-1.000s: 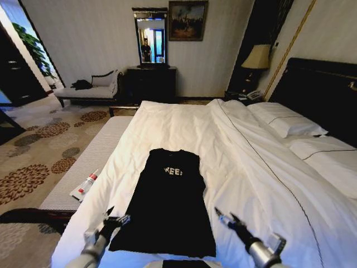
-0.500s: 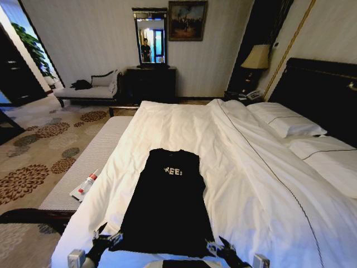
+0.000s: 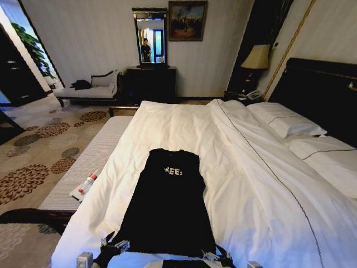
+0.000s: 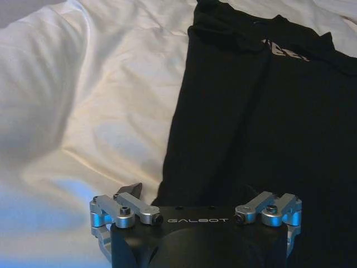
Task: Fold the clothes on the bed.
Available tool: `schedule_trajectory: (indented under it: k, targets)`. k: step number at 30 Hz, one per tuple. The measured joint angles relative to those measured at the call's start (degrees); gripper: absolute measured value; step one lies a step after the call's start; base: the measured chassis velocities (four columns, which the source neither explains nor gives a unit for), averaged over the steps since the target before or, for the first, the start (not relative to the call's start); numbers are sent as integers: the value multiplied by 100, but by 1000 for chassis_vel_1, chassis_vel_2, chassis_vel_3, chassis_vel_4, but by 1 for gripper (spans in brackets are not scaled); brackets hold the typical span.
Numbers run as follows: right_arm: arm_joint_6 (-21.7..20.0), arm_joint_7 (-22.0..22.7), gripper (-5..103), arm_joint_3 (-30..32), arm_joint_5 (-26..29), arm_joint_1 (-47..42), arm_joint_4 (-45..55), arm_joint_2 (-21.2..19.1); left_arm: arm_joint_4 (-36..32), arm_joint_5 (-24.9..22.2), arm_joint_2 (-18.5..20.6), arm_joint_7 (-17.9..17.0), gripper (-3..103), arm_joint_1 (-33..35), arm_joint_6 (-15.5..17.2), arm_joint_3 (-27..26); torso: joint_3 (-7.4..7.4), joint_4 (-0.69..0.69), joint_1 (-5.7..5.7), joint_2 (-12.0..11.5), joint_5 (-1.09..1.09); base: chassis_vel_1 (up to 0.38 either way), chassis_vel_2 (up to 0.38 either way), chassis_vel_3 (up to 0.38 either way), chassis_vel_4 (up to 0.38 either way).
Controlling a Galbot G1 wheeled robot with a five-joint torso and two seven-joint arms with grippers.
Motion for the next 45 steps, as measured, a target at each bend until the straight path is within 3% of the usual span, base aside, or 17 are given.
schedule_trajectory:
  k: [9, 11, 13, 14, 15, 18, 20, 23, 26, 27, 29, 30, 31, 33, 35, 38, 45]
  targets:
    - [-6, -31, 101, -48, -58, 40, -53, 10, -129, 125, -2, -20, 98, -19, 69, 222, 0, -1, 0, 0, 0, 0, 0, 0, 0]
    - [-6, -31, 97, -70, -89, 40, -52, 13, -138, 144, -5, -54, 97, -9, 86, 229, 0, 0, 0, 0, -1, 0, 0, 0, 0]
    - [-6, -31, 82, -99, -107, 43, -44, 25, -135, 148, -7, -91, 88, 34, 93, 183, 0, 0, 0, 0, 0, 0, 0, 0, 0]
    - [-6, -31, 82, -99, -107, 43, -44, 25, -135, 148, -7, -91, 88, 34, 93, 183, 0, 0, 0, 0, 0, 0, 0, 0, 0]
    - [-6, -31, 82, -112, -120, 44, -43, 30, -121, 146, -8, -103, 83, 49, 93, 157, 0, 0, 0, 0, -1, 0, 0, 0, 0]
    - [-6, -66, 65, -156, -184, 41, -48, 115, -70, 115, -12, -93, 66, 108, 72, 49, 0, 0, 0, 0, -1, 0, 0, 0, 0]
    - [-5, -69, 60, -173, -203, 40, -53, 137, -63, 108, -16, -75, 66, 119, 68, 32, 0, 0, 0, 0, -1, 0, 0, 0, 0]
    - [18, -70, 49, -245, -295, 38, -74, 192, -27, 137, -30, -16, 50, 147, 36, -2, 0, 0, 0, 0, -1, 0, 0, 0, 0]
    - [32, -70, 38, -257, -321, 31, -76, 208, -27, 152, -46, 16, 44, 171, 26, -10, 0, 0, 0, 0, -1, 0, 0, 0, 0]
    - [58, -69, 33, -265, -348, 13, -77, 214, -30, 173, -54, 38, 34, 201, 10, -14, 0, 0, 0, 0, -1, 0, 0, 0, 0]
    - [73, -69, 27, -267, -366, -5, -77, 216, -34, 205, -62, 62, 34, 232, -13, -17, 0, 0, 0, 0, -1, 0, 0, 0, 0]
    - [90, -68, 22, -270, -391, -27, -71, 220, -38, 246, -74, 94, 23, 290, -46, -30, 0, 0, 0, 0, -1, 0, 0, 0, 0]
    - [96, -66, 22, -270, -404, -40, -57, 222, -40, 259, -76, 109, 23, 322, -70, -38, 0, 0, 0, 0, 0, 0, 0, 0, 0]
    - [99, -61, 12, -270, -420, -59, -29, 221, -44, 278, -78, 136, 12, 410, -132, -65, 0, 0, 0, 0, 0, 0, 0, 0, 0]
    - [99, -61, 6, -263, -430, -74, -12, 212, -44, 283, -81, 149, 12, 460, -170, -82, 0, 0, 0, 0, 0, 0, 0, 0, 0]
    - [72, -68, 1, -216, -516, -161, 36, 133, -29, 306, -109, 184, 1, 601, -297, -162, 0, 0, 0, 0, 0, 0, 0, 0, 0]
    - [-93, -23, 0, -49, -620, -406, 251, -71, -92, 387, -104, 253, 1, 1038, -550, -302, -1, 0, 0, 0, 0, 0, 0, 0, 0]
